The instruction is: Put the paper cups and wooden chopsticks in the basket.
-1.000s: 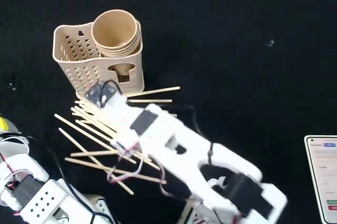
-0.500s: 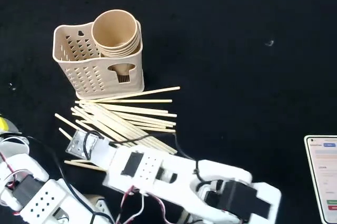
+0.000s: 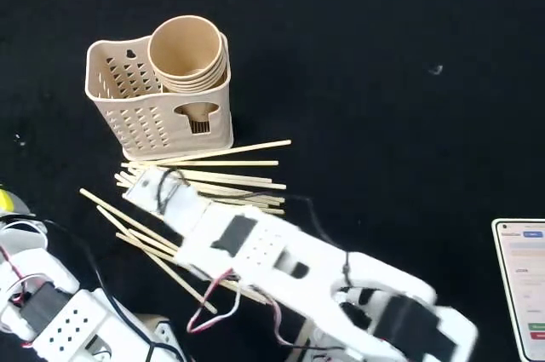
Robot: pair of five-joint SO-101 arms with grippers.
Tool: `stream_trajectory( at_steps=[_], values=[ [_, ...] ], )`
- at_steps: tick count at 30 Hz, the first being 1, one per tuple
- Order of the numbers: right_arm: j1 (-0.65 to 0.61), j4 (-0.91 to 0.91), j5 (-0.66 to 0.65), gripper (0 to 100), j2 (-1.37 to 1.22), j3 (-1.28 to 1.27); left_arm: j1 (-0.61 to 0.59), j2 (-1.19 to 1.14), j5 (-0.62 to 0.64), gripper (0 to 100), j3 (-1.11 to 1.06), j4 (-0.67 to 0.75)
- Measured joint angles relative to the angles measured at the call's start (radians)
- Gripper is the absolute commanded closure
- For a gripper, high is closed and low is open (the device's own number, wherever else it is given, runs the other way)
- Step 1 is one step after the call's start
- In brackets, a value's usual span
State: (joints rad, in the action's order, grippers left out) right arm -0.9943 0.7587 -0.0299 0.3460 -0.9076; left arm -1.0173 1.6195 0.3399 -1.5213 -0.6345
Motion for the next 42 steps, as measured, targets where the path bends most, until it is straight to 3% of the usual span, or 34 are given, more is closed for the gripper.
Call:
stream_trajectory(
  at_steps=[4, 8, 19, 24, 29, 33, 42],
  values=[
    [0.006, 0.002, 0.0, 93.0, 0.11, -0.071, 0.0, 0.0, 0.0, 77, 0.0, 0.0],
    [-0.115, -0.017, -0.002, 79.4, 0.123, -0.123, 0.0, 0.0, 0.0, 77, 0.0, 0.0],
    [-0.227, -0.08, 0.055, 80.9, -0.115, -0.06, 0.0, 0.0, 0.0, 77, 0.0, 0.0],
    [-0.23, -0.058, 0.072, 76.5, -0.258, 0.058, 0.0, 0.0, 0.0, 77, 0.0, 0.0],
    [-0.23, 0.06, 0.074, 85.8, -0.374, 0.201, 0.0, 0.0, 0.0, 77, 0.0, 0.0],
    [-0.149, 0.084, 0.074, 98.8, -0.407, 0.244, 0.0, 0.0, 0.0, 77, 0.0, 0.0],
    [0.025, 0.087, 0.034, 98.8, -0.431, 0.278, 0.0, 0.0, 0.0, 77, 0.0, 0.0]
  ],
)
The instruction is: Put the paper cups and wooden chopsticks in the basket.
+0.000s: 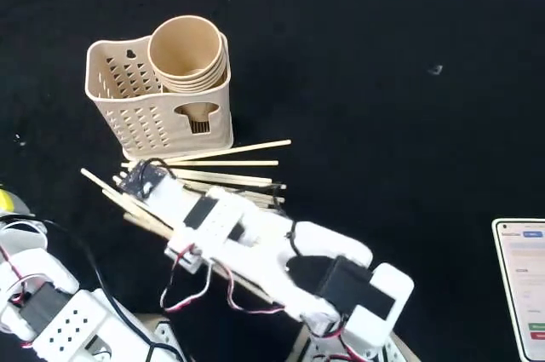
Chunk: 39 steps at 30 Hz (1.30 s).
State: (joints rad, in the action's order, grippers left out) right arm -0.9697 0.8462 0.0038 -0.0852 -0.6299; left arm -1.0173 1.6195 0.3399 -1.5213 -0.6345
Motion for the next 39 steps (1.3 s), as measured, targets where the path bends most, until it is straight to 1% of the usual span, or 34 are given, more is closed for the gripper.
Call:
stream_trajectory(
  at_steps=[5, 8, 11, 14, 16, 20, 27, 30, 36, 39],
  values=[
    [0.023, 0.029, -0.025, 98.7, 0.025, 0.0, 0.0, 0.0, 0.0, 77, 0.0, 0.0],
    [0.069, 0.054, -0.032, 98.4, 0.072, -0.002, 0.0, 0.0, 0.0, 77, 0.0, 0.0],
    [0.092, 0.057, -0.086, 91.7, 0.091, -0.002, 0.0, 0.0, 0.0, 77, 0.0, 0.0],
    [0.086, 0.057, -0.098, 85.5, 0.091, -0.012, 0.0, 0.0, 0.0, 77, 0.0, 0.0],
    [0.072, 0.057, -0.106, 86.8, 0.091, -0.014, 0.0, 0.0, 0.0, 77, 0.0, 0.0],
    [0.061, 0.057, -0.109, 94.0, 0.091, -0.014, 0.0, 0.0, 0.0, 77, 0.0, 0.0],
    [0.061, 0.015, -0.11, 94.9, 0.1, -0.043, 0.0, 0.0, 0.0, 77, 0.0, 0.0],
    [0.061, 0.015, -0.109, 99.0, 0.106, -0.043, 0.0, 0.0, 0.0, 77, 0.0, 0.0],
    [0.06, 0.015, -0.109, 97.5, 0.107, -0.043, 0.0, 0.0, 0.0, 77, 0.0, 0.0],
    [0.055, 0.015, -0.109, 93.1, 0.107, -0.043, 0.0, 0.0, 0.0, 77, 0.0, 0.0]
  ],
)
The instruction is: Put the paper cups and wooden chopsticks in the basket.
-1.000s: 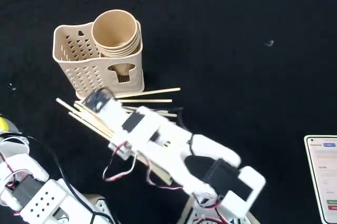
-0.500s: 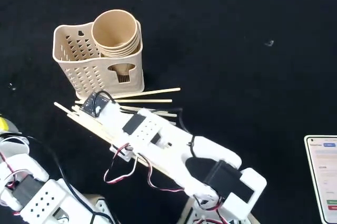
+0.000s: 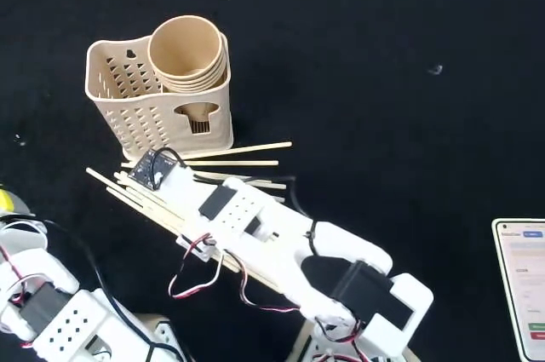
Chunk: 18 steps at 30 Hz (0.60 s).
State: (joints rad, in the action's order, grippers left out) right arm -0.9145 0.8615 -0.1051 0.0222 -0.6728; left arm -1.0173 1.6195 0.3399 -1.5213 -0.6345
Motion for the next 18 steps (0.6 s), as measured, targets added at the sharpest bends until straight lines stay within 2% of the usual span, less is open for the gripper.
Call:
stream_trajectory(
  at_steps=[3, 13, 18],
  values=[
    [0.0, -0.002, 0.0, 89.0, 0.0, -0.015, 0.0, 0.0, 0.0, 77, 0.0, 0.0],
    [-0.017, -0.008, -0.006, 89.0, 0.0, -0.031, 0.0, 0.0, 0.0, 77, 0.0, 0.0],
    [-0.032, -0.04, -0.008, 97.1, -0.04, -0.028, 0.0, 0.0, 0.0, 77, 0.0, 0.0]
  ],
)
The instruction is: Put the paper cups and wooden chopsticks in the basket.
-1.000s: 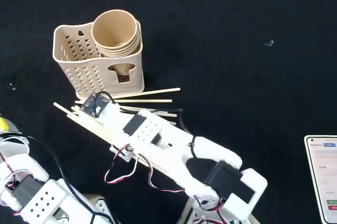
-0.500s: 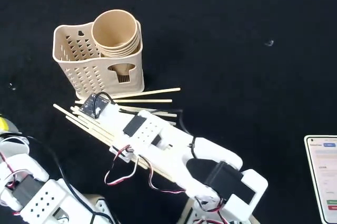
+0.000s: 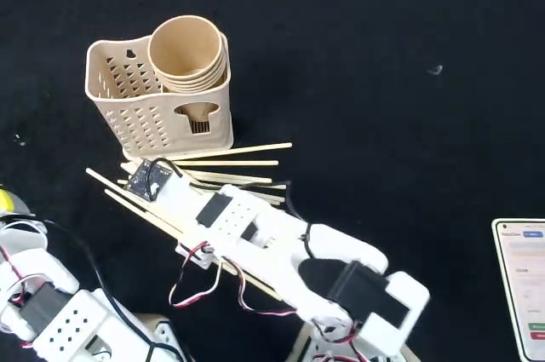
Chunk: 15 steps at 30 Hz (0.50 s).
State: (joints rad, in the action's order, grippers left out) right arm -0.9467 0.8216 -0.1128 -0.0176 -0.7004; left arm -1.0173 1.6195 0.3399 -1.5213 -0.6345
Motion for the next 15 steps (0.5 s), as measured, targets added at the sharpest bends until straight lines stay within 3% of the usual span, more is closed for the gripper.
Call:
stream_trajectory(
  at_steps=[15],
  values=[
    [-0.002, 0.023, 0.002, 98.8, 0.104, -0.031, 0.0, 0.0, 0.0, 77, 0.0, 0.0]
  ],
)
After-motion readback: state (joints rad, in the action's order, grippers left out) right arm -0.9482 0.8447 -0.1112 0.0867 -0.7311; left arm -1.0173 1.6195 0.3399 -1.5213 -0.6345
